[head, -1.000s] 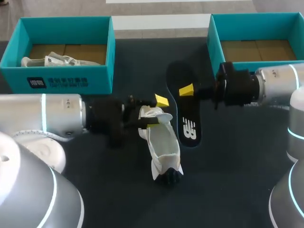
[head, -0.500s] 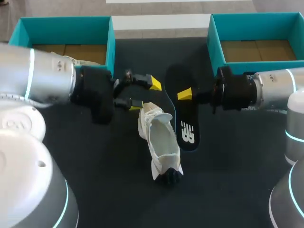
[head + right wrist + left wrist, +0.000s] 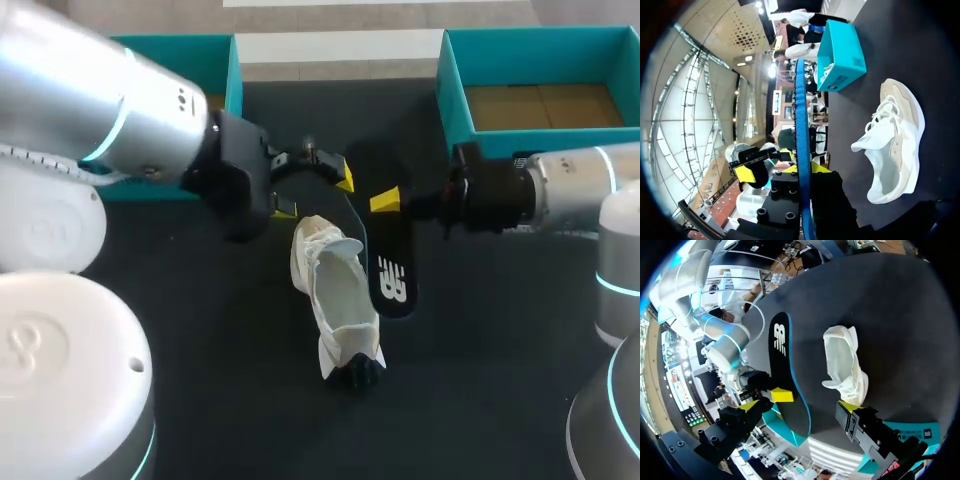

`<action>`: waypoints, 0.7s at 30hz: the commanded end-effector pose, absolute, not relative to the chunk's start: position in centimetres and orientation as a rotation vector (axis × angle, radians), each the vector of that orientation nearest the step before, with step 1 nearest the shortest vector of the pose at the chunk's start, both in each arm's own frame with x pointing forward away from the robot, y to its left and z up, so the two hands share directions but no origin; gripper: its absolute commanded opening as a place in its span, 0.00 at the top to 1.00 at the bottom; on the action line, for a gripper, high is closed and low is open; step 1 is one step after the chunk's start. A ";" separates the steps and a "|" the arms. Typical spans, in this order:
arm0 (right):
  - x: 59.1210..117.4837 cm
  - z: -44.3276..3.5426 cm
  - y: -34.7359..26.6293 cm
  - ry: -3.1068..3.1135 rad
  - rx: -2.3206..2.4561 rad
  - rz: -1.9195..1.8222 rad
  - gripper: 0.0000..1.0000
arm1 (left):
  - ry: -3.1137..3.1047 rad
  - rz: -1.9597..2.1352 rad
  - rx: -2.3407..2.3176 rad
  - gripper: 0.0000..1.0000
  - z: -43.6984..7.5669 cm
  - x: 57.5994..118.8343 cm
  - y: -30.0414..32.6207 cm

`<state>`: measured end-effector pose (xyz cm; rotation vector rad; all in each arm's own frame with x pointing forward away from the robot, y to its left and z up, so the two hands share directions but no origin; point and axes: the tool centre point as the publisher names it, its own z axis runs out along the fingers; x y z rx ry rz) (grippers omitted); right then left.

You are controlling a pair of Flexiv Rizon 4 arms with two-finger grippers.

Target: Take the shoe out of the shoebox, open the shoe tongue, remove and reinsert the insole, then place the shoe into the shoebox

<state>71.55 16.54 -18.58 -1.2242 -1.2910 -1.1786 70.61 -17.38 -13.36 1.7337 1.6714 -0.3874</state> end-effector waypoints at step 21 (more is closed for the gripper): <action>72.0 -19.2 17.1 -1.301 -1.207 -1.153 1.00 | 2.285 -0.037 2.091 0.00 -11.4 72.2 -20.6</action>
